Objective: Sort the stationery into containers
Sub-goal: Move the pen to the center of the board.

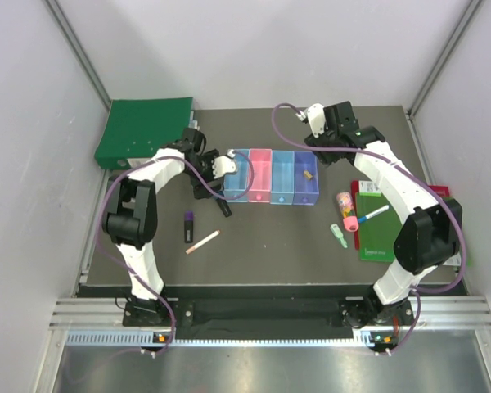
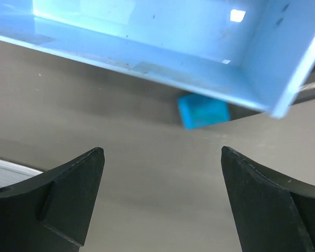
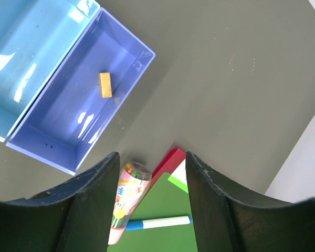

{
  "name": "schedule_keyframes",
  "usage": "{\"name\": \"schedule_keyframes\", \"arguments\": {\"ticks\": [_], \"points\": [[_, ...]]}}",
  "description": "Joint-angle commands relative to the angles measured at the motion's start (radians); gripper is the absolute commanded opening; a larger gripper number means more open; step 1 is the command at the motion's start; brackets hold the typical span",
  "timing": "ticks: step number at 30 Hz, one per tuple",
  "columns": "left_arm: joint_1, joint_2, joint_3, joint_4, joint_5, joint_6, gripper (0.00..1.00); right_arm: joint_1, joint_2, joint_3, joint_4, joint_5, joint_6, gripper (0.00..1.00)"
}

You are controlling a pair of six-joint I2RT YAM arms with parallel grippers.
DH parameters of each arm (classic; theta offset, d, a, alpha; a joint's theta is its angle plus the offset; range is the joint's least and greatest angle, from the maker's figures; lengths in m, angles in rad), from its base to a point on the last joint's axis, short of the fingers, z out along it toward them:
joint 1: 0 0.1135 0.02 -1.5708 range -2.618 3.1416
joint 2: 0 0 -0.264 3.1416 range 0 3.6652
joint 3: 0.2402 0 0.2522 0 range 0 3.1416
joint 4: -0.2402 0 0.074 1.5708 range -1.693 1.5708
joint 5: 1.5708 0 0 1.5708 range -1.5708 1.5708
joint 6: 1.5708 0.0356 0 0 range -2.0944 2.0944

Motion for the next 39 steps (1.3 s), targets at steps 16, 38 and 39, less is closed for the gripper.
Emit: {"name": "schedule_keyframes", "arguments": {"ticks": [16, 38, 39], "points": [[0.016, 0.063, 0.059, -0.289, 0.16, 0.631, 0.94, 0.001, 0.004, 0.022, 0.029, 0.041, 0.006, 0.54], [-0.055, 0.066, -0.015, -0.211, 0.108, 0.685, 0.94, 0.001, -0.014, 0.004, 0.036, 0.048, 0.01, 0.53], [-0.059, 0.069, -0.016, -0.22, 0.103, 0.689, 0.94, 0.001, -0.014, 0.005, 0.036, 0.05, 0.012, 0.53]]}}
